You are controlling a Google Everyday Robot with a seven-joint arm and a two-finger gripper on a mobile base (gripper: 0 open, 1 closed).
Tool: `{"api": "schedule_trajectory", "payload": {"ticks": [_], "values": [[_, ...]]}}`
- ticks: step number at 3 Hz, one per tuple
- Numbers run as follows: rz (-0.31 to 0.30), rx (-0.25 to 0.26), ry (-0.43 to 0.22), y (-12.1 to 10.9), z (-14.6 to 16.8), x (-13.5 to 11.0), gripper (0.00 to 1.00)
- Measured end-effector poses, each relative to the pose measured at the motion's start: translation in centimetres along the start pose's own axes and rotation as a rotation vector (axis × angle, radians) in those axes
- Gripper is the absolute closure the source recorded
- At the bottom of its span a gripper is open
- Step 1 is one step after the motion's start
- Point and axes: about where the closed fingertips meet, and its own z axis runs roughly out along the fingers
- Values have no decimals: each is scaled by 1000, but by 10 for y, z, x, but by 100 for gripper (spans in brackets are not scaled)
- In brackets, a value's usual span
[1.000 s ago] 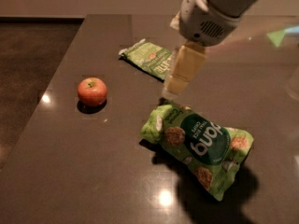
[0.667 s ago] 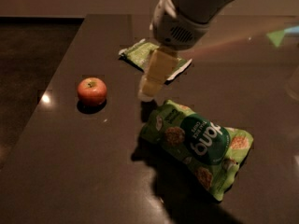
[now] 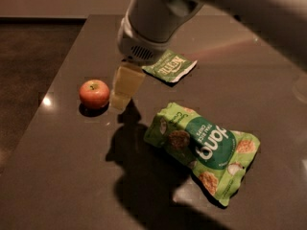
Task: Pick apple
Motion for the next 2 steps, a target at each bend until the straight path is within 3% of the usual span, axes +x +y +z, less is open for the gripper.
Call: {"api": "schedule_trajectory", "payload": {"ticks": [2], "values": [[-32, -32, 58, 12, 44, -31, 0]]}}
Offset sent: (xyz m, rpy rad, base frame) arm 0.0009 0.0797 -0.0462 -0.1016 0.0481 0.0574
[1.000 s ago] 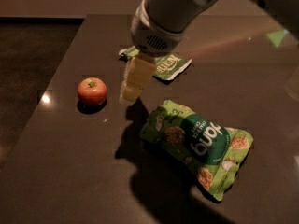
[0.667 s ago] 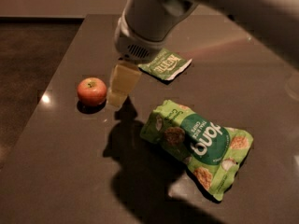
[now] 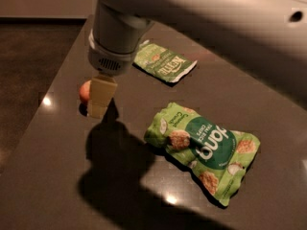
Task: Pick apple
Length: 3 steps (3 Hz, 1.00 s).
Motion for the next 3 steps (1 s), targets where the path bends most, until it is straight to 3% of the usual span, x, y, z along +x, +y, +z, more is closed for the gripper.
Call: {"api": "schedule_trajectory", "payload": {"ticks": [2, 3], "values": [[-39, -84, 30, 10, 48, -35, 0], [-39, -84, 30, 11, 48, -35, 0]]}}
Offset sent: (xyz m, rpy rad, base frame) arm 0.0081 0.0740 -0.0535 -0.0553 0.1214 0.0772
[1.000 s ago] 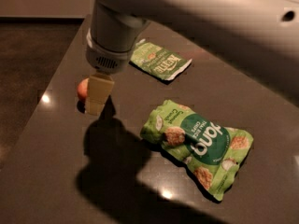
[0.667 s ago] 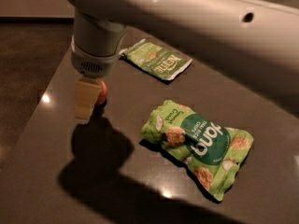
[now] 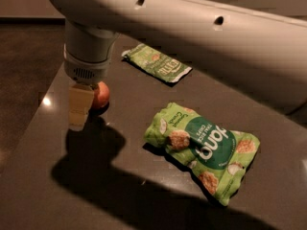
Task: Pick apple
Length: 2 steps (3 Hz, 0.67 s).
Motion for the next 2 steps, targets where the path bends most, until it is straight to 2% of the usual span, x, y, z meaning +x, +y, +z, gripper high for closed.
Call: {"api": "schedule_trajectory", "payload": {"ticks": [2], "values": [[46, 7, -30, -17, 2, 17, 0]]}}
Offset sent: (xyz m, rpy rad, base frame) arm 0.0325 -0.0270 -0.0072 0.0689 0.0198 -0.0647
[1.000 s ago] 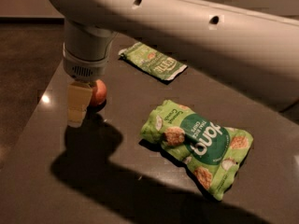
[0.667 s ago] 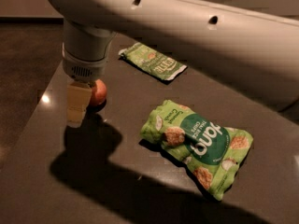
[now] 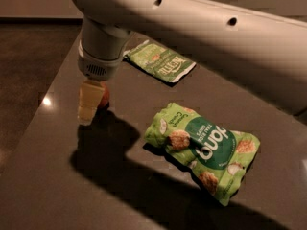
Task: Pick apple
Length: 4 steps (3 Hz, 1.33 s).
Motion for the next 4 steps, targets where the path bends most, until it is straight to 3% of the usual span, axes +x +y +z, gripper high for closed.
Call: {"api": "schedule_trajectory", "payload": {"ticks": [3, 4], "values": [[49, -53, -28, -22, 28, 11, 0], [49, -71, -37, -26, 37, 9, 18]]}}
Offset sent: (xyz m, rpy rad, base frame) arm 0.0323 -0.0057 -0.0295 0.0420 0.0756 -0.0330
